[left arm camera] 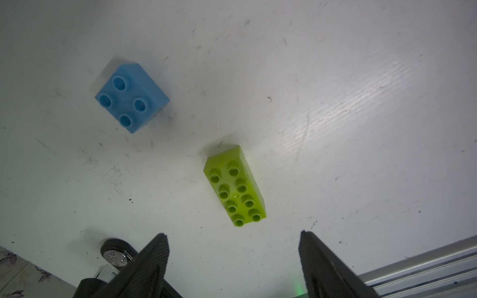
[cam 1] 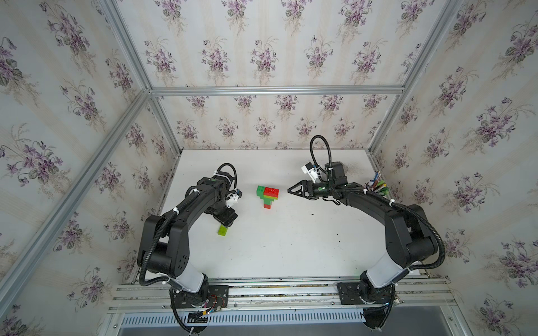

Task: Assemble a spoon with lego
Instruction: Pick up the lego brick from the center of the board.

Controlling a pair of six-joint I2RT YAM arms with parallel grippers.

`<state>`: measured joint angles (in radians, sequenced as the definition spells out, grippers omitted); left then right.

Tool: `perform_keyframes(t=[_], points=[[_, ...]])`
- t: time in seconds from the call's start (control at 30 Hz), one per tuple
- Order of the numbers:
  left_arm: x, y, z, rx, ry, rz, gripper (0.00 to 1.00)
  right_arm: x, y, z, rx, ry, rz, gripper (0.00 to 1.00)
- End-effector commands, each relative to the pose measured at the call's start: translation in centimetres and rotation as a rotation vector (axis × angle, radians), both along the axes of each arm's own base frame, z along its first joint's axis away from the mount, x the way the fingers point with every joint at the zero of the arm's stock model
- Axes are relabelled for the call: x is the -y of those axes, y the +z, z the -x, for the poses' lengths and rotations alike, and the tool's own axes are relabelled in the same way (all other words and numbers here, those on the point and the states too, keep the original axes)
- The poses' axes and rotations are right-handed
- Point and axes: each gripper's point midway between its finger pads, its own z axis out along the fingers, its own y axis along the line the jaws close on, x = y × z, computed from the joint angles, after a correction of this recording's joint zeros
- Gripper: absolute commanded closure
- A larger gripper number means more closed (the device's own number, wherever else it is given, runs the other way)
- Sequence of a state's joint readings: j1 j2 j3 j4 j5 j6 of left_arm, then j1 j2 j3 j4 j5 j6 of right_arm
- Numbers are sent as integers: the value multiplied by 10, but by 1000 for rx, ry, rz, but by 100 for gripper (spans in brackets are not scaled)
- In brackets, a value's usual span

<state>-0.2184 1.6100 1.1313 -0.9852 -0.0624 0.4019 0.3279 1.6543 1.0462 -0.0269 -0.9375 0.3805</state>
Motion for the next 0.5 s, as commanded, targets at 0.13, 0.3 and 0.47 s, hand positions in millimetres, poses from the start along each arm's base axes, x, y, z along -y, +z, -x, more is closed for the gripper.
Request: perform_keyframes(t=[0.13,0.3,0.47], points=[[-3,-25,1,-40,88,-17,18,2,2,-7,25,-3,18,4],[-4,-39,0,-55,102,-25,21,3,0,-8,28,-7,32,4],[-2,-48,2,-70,109,-18,32,5,-2,-7,26,-9,47,4]])
